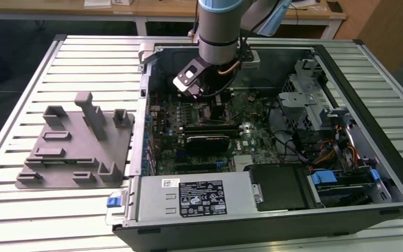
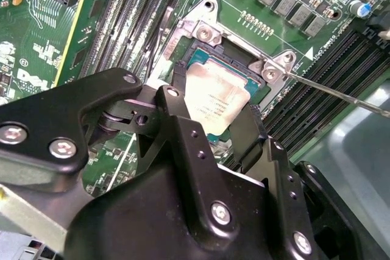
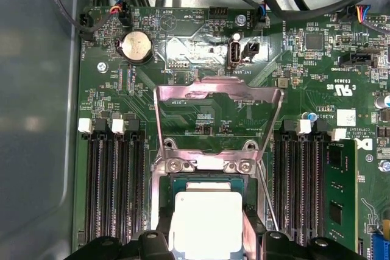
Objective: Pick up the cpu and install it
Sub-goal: 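Place the cpu into insertion slot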
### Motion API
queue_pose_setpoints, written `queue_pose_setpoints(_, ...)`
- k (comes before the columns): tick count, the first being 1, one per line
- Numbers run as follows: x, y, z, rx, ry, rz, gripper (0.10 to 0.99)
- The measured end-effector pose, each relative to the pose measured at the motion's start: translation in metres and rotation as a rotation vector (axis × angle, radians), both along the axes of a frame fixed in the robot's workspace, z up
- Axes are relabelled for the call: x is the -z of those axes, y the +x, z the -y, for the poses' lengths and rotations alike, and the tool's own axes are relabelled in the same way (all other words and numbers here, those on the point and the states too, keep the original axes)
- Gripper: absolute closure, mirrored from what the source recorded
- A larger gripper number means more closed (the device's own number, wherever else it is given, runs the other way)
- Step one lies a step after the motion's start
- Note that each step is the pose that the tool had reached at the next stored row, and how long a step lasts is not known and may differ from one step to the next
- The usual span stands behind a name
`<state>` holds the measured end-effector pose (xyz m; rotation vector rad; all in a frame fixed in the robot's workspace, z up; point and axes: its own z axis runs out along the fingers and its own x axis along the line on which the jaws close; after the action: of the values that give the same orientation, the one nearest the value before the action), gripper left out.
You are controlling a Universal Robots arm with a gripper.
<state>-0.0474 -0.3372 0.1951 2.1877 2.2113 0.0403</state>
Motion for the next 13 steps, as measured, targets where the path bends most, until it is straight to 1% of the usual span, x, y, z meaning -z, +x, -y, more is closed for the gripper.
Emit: queue_pose_setpoints(13,0.0018,-0.0008,0.0000,0.000,0.000,-0.0001,0.557)
